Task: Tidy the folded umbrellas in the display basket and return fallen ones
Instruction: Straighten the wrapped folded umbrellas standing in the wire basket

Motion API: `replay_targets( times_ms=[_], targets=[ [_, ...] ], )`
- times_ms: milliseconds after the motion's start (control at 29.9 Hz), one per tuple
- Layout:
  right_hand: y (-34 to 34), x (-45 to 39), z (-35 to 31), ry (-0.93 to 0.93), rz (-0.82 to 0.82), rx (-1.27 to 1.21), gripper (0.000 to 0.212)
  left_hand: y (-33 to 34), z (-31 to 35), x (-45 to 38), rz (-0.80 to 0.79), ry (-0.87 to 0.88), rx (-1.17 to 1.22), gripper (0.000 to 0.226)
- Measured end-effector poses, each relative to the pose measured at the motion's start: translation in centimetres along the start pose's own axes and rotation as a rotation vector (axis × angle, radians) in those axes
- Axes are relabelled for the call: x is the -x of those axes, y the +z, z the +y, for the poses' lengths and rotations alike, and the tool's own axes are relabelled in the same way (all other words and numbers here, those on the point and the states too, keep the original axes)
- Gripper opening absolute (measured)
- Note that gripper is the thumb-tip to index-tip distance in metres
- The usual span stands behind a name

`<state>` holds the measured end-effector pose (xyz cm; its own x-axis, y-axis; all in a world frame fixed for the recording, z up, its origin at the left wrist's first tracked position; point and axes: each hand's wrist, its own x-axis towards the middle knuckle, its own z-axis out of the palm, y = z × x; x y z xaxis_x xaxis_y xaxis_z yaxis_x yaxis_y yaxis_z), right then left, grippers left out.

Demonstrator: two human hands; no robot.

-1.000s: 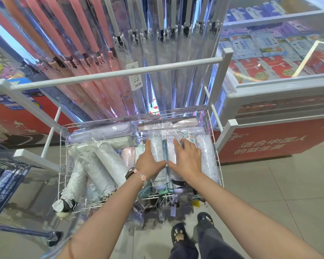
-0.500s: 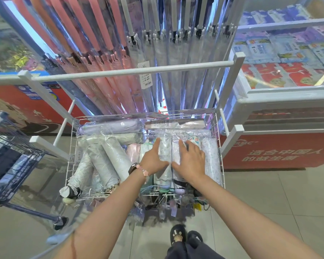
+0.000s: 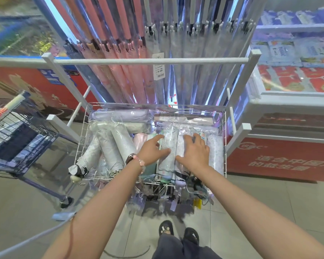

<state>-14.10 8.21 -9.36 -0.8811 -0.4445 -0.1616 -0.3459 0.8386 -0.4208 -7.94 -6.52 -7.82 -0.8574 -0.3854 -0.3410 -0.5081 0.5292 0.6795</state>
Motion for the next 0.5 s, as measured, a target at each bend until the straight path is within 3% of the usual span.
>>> replay_targets(
  times_ms=[100,234,367,501],
  targets=[
    [-0.1,0.2,-0.4,-0.05,0.034,0.003,0.077,-1.3,-0.5,0.0,0.178,0.017,-0.053,0.043],
    [0.0,0.2,-2.4,-0.147,0.099,-0.063,0.071,-3.5,-2.7,-0.3,0.388,-0.08,-0.153,0.052],
    [0.9,-0.6,-5.5,-0.234,0.077,-0.156,0.062,-5.8,-5.7,-0.3,0.449,-0.215,-0.192,0.063],
    [2.8,-0.6,-9.0,-0.269,-0.016,-0.263,0.058,-7.6,-8.3,0.0,0.481,-0.287,-0.15,0.061]
  ],
)
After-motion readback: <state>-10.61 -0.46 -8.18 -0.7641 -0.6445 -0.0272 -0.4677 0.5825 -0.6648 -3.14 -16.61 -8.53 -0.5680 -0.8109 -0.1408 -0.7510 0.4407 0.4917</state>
